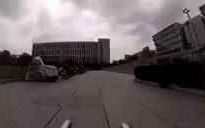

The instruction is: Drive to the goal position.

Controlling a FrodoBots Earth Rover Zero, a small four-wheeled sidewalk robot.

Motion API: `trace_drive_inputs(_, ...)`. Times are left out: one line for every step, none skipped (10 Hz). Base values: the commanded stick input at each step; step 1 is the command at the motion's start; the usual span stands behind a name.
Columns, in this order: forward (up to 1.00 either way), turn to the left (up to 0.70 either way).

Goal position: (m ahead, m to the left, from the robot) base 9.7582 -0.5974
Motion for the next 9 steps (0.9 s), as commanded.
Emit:
trace_drive_inputs(1.00, 0.00)
trace_drive_inputs(1.00, 0.00)
trace_drive_inputs(1.00, 0.00)
trace_drive_inputs(1.00, 0.00)
trace_drive_inputs(1.00, 0.00)
trace_drive_inputs(1.00, 0.00)
trace_drive_inputs(1.00, 0.00)
trace_drive_inputs(1.00, 0.00)
trace_drive_inputs(1.00, 0.00)
